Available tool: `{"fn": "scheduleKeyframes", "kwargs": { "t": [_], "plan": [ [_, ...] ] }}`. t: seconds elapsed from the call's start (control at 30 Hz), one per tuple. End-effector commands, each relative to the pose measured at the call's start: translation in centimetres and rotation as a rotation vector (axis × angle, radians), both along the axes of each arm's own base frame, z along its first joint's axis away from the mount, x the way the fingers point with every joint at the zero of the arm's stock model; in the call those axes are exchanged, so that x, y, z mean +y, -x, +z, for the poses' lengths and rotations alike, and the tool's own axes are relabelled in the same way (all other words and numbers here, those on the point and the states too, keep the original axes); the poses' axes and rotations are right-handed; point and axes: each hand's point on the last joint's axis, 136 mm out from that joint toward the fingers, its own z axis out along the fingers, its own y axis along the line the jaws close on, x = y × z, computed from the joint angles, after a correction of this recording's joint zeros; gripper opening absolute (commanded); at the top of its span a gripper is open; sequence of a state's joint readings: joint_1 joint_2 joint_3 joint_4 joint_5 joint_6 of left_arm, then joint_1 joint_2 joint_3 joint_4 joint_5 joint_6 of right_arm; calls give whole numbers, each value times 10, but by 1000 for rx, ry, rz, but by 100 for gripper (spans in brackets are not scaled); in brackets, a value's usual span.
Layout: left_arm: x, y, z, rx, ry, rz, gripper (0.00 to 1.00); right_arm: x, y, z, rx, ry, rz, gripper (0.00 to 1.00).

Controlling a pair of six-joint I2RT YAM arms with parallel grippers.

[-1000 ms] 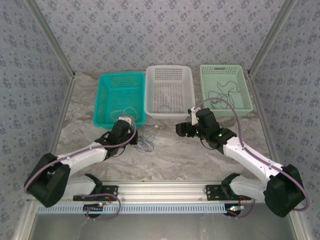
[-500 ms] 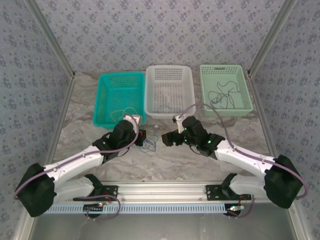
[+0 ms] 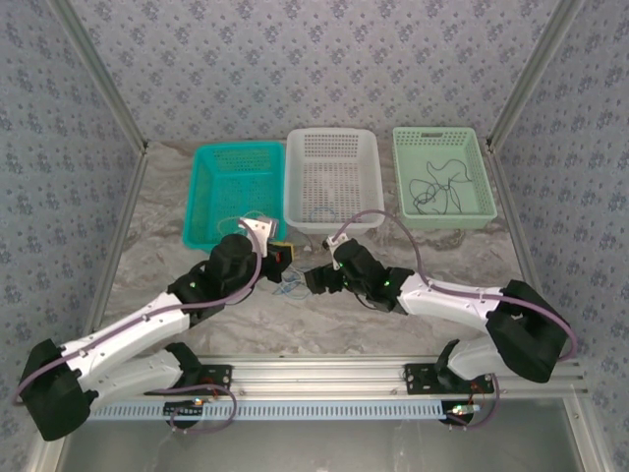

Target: Untangle the cables

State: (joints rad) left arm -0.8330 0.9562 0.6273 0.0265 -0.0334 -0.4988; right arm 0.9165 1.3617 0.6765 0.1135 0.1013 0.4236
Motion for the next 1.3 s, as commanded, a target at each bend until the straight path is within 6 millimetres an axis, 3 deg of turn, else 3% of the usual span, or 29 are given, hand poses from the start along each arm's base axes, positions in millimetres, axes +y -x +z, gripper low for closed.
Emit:
{"fn": "scheduleKeyframes", "kwargs": {
  "t": [0.0, 0.1, 0.27, 0.43, 0.77, 0.93, 1.07, 1.27],
  "plan": [
    [-9, 4, 25, -37, 69, -34, 0, 9, -5, 9, -34, -61, -33, 84],
    [-12, 3, 25, -34, 66, -38, 0, 17, 3, 11, -53, -47, 15, 85],
    [-5, -9, 16, -1, 1, 37, 0, 8, 13, 12, -76, 11, 43, 81],
    [-21, -9, 27, -5, 69, -9, 0, 11, 24, 16, -109, -9, 97, 81],
    [-42, -2, 43, 16, 175, -59, 0, 29, -3, 26, -188, -47, -34, 80],
    [-46, 0, 53, 11, 227, -62, 0, 31, -13, 18, -195, -66, -124, 79],
    [-46, 0, 60, -1, 234, -64, 0, 37, -13, 11, -186, -67, -121, 72],
    [-33, 1, 97, -101, 210, -47, 0, 23, -4, -26, -99, 45, -144, 63]
  ]
}}
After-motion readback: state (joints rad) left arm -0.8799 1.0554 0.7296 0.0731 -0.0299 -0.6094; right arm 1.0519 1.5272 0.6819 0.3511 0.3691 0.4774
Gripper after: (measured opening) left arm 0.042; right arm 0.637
